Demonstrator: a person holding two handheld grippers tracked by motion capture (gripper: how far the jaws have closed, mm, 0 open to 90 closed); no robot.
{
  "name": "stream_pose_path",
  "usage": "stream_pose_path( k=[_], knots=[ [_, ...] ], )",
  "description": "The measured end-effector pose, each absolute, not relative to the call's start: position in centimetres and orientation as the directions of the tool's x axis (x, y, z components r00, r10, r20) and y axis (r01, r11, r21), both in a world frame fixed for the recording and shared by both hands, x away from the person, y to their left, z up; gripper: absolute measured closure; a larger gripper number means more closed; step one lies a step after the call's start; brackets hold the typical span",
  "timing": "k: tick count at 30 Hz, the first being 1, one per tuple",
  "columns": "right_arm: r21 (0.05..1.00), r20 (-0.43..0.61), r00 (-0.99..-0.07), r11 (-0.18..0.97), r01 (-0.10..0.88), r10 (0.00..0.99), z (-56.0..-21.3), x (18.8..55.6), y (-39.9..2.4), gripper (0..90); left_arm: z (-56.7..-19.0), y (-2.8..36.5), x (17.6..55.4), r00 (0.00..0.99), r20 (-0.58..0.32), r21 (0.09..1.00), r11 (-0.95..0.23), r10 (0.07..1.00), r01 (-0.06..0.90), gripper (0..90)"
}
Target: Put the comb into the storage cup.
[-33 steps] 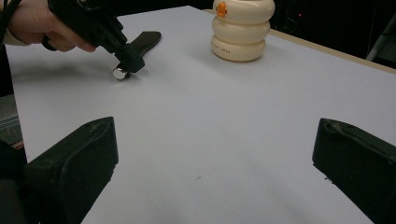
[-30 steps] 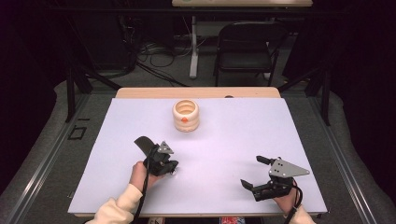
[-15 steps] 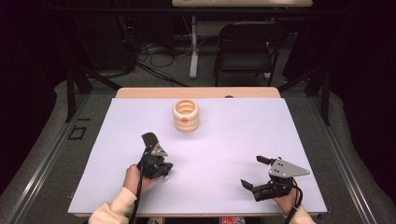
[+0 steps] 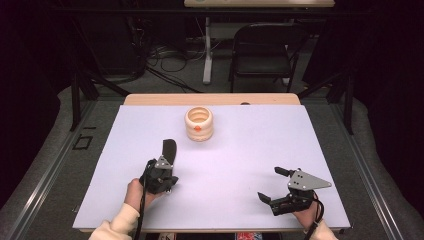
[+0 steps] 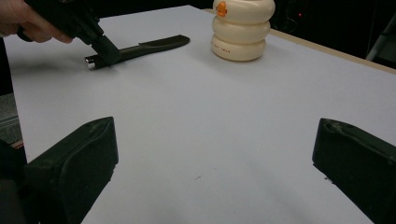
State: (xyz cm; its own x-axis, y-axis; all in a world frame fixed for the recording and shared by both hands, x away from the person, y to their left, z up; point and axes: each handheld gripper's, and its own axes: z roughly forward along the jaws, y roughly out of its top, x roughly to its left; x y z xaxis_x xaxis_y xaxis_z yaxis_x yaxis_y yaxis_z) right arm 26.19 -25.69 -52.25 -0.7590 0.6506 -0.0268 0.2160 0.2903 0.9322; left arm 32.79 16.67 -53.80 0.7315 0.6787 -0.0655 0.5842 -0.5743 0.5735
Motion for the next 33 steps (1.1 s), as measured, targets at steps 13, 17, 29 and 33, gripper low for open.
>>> stream_pose_path(
  k=[13,17,29,33],
  knots=[
    [0.932,-0.026,-0.759,0.291,0.218,0.650,-52.3,26.2,-25.7,0.0,-53.8,18.4,32.7,0.697,-0.066,0.569,-0.547,0.714,0.614,90.0],
    [0.932,-0.025,-0.760,0.291,0.218,0.650,-52.3,26.2,-25.7,0.0,-53.7,18.8,32.9,0.695,-0.060,0.566,-0.549,0.717,0.615,90.0],
    [0.932,-0.023,-0.760,0.289,0.219,0.650,-52.3,26.2,-25.7,0.0,-53.8,19.7,33.2,0.674,-0.054,0.562,-0.536,0.736,0.630,90.0],
    [0.932,-0.025,-0.760,0.290,0.218,0.649,-52.3,26.2,-25.7,0.0,-53.8,19.7,33.2,0.672,-0.047,0.559,-0.538,0.739,0.631,90.0]
  ],
)
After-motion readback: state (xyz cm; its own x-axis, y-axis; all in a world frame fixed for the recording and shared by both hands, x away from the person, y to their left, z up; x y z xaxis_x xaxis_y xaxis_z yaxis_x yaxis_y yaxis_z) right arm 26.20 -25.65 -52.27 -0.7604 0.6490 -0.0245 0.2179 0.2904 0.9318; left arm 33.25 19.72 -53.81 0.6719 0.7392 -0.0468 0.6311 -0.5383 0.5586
